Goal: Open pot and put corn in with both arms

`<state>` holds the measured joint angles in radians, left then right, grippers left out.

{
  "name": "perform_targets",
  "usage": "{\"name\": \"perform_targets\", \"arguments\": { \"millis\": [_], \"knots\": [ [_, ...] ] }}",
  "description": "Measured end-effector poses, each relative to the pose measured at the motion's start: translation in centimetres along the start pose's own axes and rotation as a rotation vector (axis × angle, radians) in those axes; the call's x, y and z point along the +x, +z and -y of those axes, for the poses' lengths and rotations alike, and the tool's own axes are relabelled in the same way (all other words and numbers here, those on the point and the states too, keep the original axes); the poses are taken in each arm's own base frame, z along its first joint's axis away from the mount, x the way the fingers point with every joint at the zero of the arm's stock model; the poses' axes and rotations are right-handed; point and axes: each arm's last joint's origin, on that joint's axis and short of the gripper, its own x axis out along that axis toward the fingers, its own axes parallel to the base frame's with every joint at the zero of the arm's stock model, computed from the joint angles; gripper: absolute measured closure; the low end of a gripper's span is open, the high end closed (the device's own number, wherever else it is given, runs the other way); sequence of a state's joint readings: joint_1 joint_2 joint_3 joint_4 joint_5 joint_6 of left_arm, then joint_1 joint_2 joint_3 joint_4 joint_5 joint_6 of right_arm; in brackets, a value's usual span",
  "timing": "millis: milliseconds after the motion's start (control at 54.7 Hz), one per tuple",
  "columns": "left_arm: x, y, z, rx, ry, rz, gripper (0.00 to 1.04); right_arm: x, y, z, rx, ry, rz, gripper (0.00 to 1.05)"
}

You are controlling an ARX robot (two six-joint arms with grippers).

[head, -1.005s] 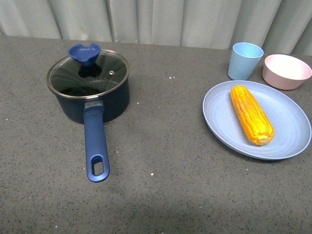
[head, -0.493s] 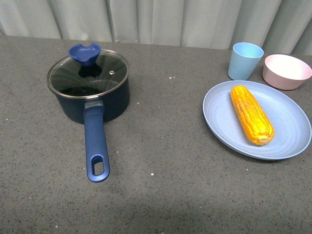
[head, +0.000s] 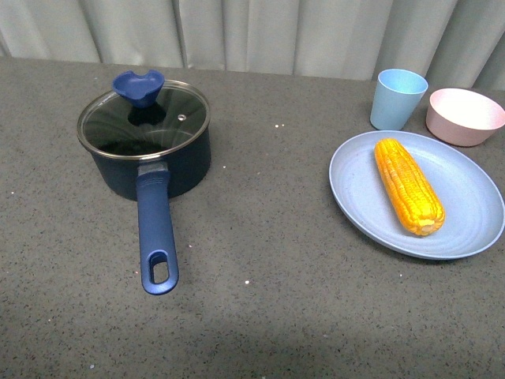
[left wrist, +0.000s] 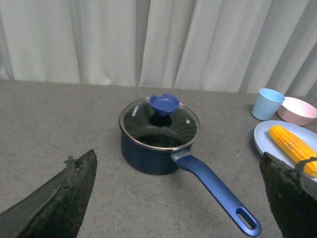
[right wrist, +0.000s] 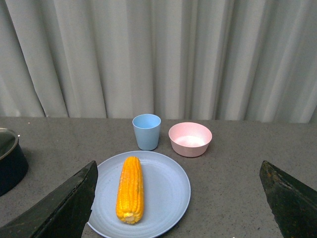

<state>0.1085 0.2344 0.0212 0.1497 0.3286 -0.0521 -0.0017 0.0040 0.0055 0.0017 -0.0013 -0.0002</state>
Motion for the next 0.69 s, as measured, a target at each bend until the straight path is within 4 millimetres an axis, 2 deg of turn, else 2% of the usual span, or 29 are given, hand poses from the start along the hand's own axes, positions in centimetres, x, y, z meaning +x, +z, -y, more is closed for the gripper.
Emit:
{"name": "perform_targets", "arguments": {
  "millis": [110,183,256,329,439,585,694],
  "knots": [
    [1.8,0.4,0.0,-0.017,0.008,0.013,0.06,0.0,0.0,0.0,0.000,0.000,0.000,0.09],
    [3.6,0.8,0.1,-0.026,0.027,0.032,0.06,0.0,0.0,0.0,0.000,0.000,0.000,0.09],
    [7.1,1.3,0.1,-0.042,0.051,0.050,0.06,0.0,0.0,0.0,0.000,0.000,0.000,0.09],
    [10.8,0.7,0.4,-0.050,0.067,0.038,0.06,0.0,0.0,0.0,0.000,0.000,0.000,0.09],
    [16.1,-1.4,1.1,-0.053,0.074,-0.030,0.06,0.0,0.0,0.0,0.000,0.000,0.000,0.09],
    [20.3,-2.9,1.1,-0.058,0.097,-0.069,0.06,0.0,0.0,0.0,0.000,0.000,0.000,0.09],
    [22.4,-3.4,1.2,-0.050,0.104,-0.071,0.06,0.0,0.0,0.0,0.000,0.000,0.000,0.09]
  ]
}}
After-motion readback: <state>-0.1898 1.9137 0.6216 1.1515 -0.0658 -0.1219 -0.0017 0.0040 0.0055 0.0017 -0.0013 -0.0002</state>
